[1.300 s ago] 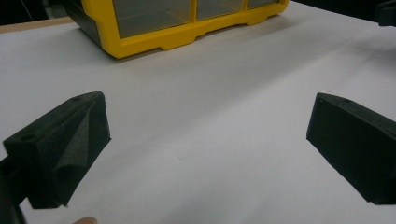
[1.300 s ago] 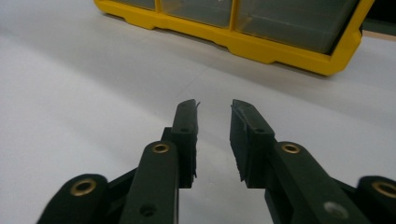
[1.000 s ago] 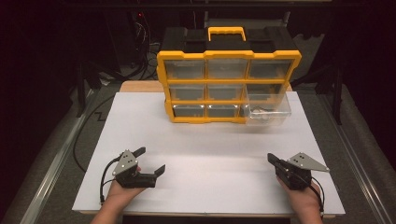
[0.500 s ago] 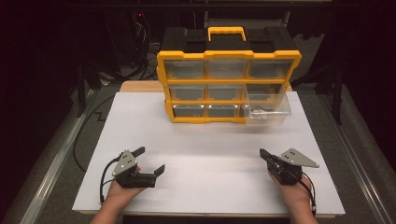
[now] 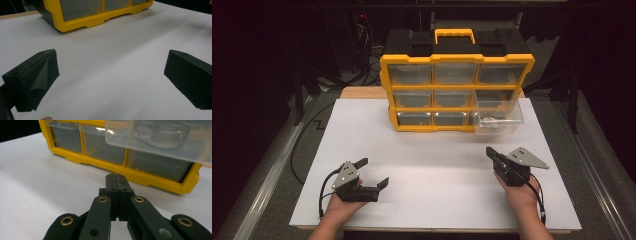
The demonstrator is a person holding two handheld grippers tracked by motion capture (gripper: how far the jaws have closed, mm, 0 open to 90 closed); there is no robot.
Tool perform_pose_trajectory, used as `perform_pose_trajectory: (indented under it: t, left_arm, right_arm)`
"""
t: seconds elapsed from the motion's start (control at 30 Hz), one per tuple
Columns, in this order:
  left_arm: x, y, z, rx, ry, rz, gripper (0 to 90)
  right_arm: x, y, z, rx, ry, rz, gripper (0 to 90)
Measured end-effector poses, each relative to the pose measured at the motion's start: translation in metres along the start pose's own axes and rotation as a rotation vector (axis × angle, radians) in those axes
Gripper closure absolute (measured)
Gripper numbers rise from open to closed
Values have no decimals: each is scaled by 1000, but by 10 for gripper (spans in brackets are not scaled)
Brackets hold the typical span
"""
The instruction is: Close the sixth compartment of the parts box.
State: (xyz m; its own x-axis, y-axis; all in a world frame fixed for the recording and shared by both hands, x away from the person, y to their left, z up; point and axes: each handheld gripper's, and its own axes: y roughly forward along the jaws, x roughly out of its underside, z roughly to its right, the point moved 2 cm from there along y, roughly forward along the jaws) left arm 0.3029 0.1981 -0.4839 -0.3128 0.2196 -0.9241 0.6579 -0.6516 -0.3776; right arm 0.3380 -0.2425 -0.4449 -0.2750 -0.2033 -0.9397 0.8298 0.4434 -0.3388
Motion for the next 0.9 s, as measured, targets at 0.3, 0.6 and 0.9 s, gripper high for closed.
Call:
perform_pose_trajectory:
  t: [0.3,0.6,0.9]
  left_arm:
    - [0,-1,0,3,1,8,8]
    - [0,-1,0,11,3,5,8]
    - [0,0,1,13,6,4,10]
  right_arm:
    - [-21,-1,6,33,-11,30,900]
    - [-42,-4,11,69,-17,56,900]
    - [-55,-9,14,90,-22,84,900]
